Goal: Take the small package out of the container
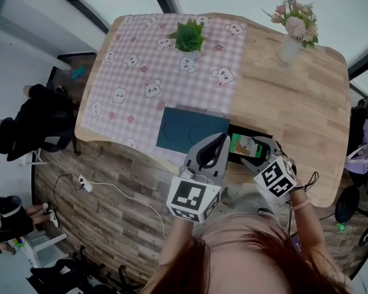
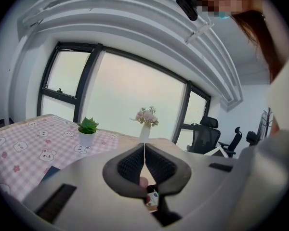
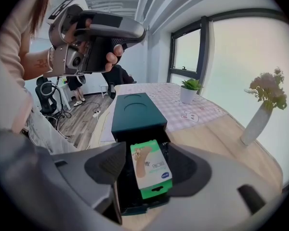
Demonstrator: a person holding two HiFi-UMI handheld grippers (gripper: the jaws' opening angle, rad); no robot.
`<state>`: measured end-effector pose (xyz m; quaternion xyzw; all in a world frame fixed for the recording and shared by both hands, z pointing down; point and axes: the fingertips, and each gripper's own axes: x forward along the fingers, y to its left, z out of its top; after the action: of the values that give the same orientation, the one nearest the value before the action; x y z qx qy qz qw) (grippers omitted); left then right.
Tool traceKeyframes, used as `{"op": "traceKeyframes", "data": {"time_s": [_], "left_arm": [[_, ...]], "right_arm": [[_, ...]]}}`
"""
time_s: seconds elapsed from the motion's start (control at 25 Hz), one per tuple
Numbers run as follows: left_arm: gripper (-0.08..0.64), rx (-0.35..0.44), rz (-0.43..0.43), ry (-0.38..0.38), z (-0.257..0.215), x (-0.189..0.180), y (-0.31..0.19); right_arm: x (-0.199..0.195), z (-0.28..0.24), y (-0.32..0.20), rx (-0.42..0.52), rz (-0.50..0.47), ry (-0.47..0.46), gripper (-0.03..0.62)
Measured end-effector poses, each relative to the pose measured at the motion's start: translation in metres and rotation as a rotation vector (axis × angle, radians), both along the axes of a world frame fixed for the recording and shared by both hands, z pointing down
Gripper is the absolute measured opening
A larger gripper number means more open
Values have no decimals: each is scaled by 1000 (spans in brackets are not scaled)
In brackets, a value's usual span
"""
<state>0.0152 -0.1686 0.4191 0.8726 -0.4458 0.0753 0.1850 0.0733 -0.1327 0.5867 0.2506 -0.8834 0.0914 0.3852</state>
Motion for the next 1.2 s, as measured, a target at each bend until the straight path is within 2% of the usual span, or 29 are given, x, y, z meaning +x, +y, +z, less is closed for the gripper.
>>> {"op": "traceKeyframes", "data": {"time_s": [1.2], "left_arm": [[11,-58,-73,-8,26,-18,-9]], "right_arm": [[-2,65,-5,-126,-159,247,324]]}}
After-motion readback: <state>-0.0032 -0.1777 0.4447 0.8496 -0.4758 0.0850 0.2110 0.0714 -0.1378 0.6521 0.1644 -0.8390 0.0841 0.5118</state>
